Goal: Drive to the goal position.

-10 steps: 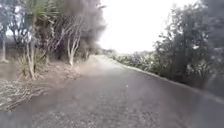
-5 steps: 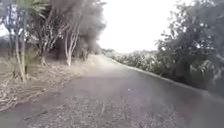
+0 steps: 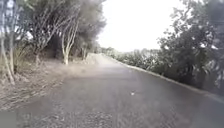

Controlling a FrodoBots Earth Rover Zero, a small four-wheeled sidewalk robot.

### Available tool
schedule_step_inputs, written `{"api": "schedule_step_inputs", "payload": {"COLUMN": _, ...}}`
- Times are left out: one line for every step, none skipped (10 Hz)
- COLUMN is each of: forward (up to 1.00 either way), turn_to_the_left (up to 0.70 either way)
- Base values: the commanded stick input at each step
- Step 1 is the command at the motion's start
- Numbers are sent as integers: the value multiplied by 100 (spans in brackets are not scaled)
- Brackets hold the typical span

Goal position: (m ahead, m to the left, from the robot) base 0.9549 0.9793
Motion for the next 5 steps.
{"api": "schedule_step_inputs", "payload": {"forward": 70, "turn_to_the_left": 0}}
{"api": "schedule_step_inputs", "payload": {"forward": 70, "turn_to_the_left": 0}}
{"api": "schedule_step_inputs", "payload": {"forward": 70, "turn_to_the_left": 0}}
{"api": "schedule_step_inputs", "payload": {"forward": 70, "turn_to_the_left": 0}}
{"api": "schedule_step_inputs", "payload": {"forward": 70, "turn_to_the_left": 0}}
